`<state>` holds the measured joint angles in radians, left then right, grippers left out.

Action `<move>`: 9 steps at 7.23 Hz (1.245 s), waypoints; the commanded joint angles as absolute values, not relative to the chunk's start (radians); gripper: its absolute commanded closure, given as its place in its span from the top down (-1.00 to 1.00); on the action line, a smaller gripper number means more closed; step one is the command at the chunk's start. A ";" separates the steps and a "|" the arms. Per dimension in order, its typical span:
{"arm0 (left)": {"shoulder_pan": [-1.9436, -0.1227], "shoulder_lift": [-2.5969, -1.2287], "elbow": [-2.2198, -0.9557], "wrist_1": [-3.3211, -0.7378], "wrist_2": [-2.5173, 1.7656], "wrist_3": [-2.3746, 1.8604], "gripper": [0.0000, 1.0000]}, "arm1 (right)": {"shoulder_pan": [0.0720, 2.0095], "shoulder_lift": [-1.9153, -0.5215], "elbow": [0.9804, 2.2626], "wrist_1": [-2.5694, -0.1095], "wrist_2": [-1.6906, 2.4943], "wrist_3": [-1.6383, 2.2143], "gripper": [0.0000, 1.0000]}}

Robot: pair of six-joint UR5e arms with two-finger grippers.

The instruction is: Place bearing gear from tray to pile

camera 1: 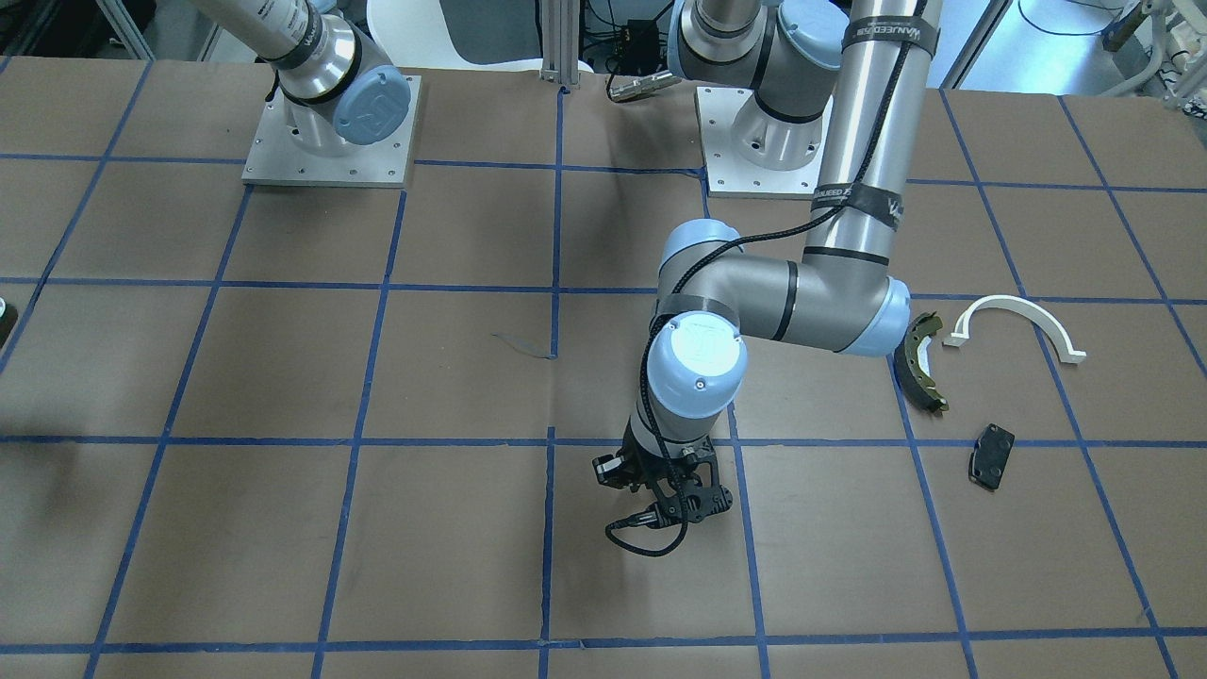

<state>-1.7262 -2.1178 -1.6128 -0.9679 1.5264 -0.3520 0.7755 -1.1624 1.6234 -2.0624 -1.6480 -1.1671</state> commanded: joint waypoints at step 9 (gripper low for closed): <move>-1.143 -1.994 -1.891 -0.758 1.598 0.670 -0.32 | 1.760 -1.237 1.781 -2.110 -1.396 0.413 -0.63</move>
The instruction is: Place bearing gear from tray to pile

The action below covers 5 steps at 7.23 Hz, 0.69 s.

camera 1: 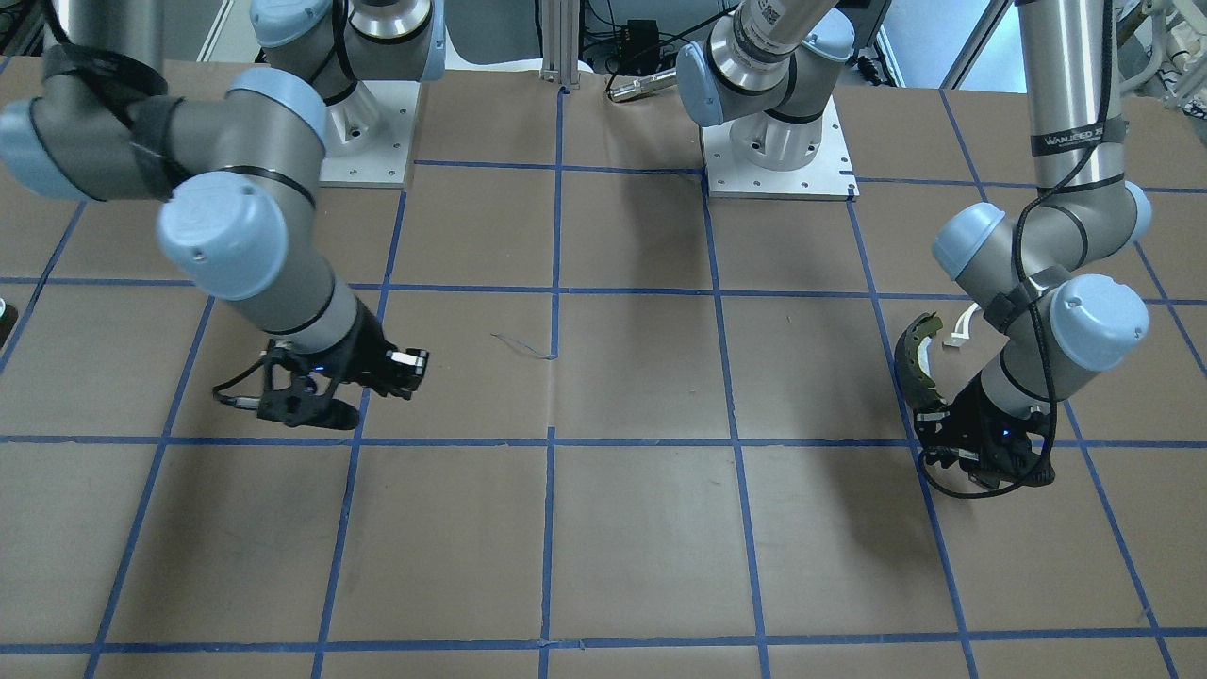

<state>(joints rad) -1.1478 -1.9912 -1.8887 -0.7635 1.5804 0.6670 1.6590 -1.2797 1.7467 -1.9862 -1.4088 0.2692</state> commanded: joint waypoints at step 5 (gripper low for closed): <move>-1.166 -1.939 -1.884 -0.804 1.588 0.657 1.00 | 1.921 -1.032 1.769 -2.418 -1.411 0.615 0.92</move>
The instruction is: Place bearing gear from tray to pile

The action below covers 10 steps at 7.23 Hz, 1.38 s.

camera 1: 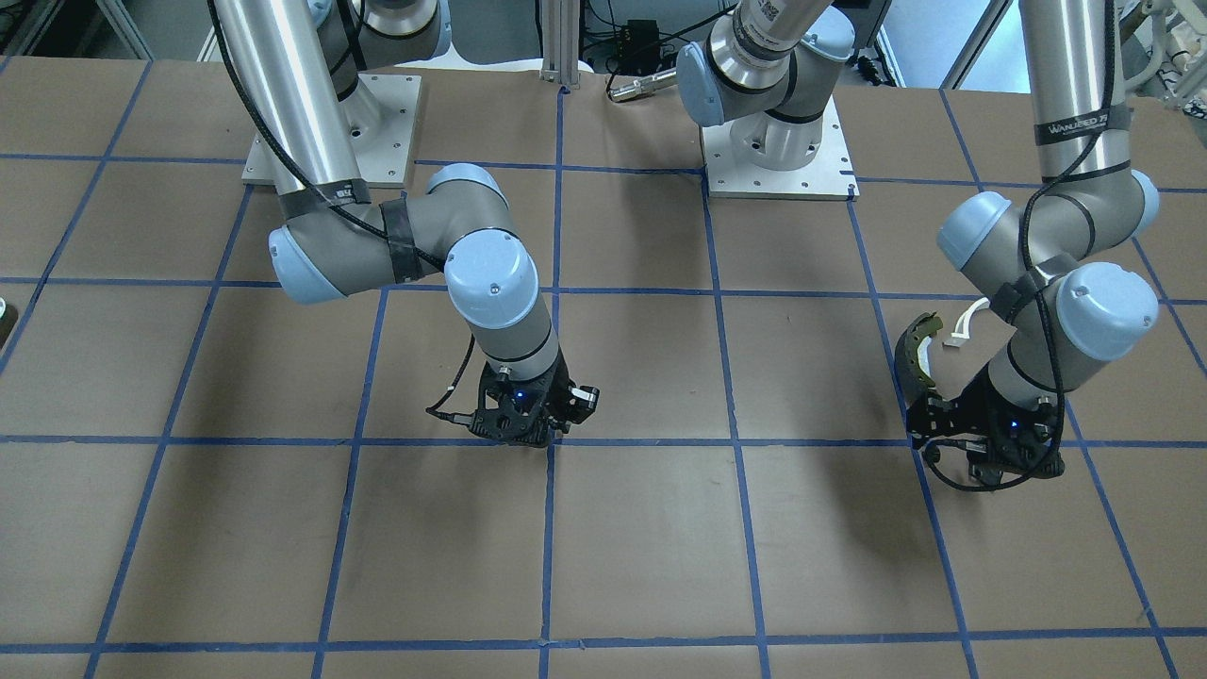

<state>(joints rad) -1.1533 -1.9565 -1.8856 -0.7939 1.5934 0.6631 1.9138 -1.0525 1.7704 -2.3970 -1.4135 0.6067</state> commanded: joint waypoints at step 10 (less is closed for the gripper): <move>-1.719 -1.952 -1.729 -0.940 1.563 -0.244 1.00 | 1.589 -1.449 1.410 -1.435 -1.621 -0.031 0.92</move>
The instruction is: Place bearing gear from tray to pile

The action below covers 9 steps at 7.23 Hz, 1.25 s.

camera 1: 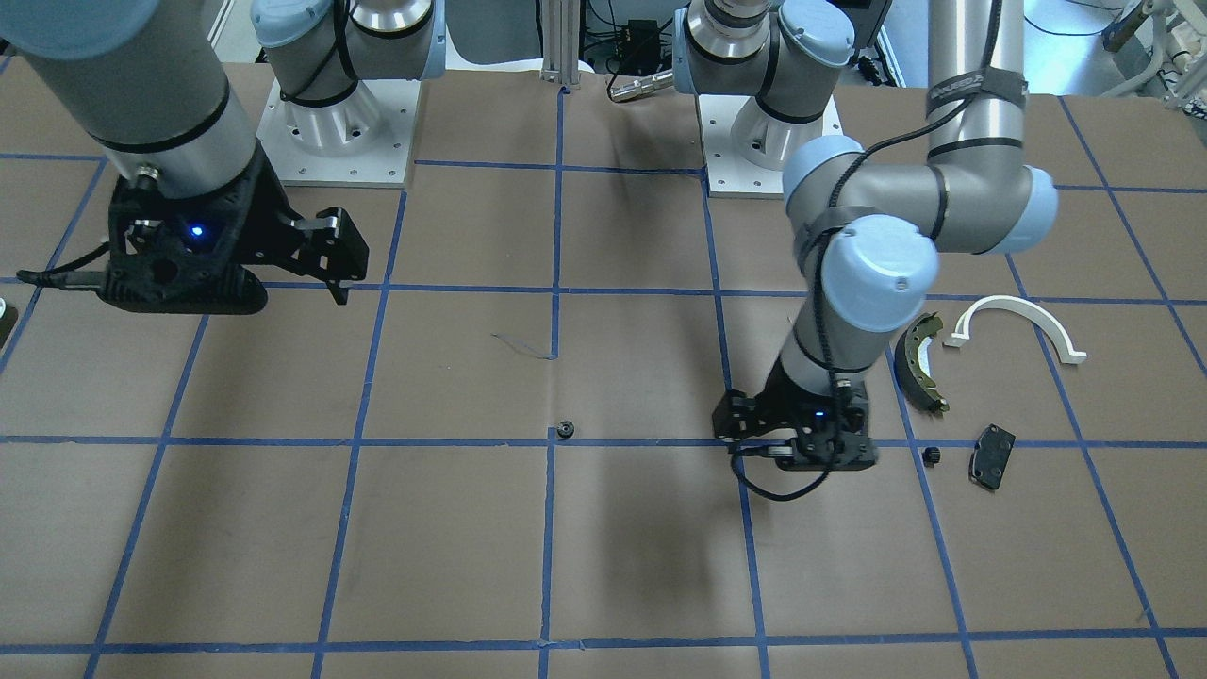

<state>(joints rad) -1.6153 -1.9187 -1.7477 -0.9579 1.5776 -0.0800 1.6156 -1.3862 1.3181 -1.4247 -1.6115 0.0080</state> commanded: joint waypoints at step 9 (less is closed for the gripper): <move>-1.942 -2.144 -1.651 -0.939 1.588 -0.416 0.87 | 1.598 -1.534 1.525 -1.665 -1.606 0.146 1.00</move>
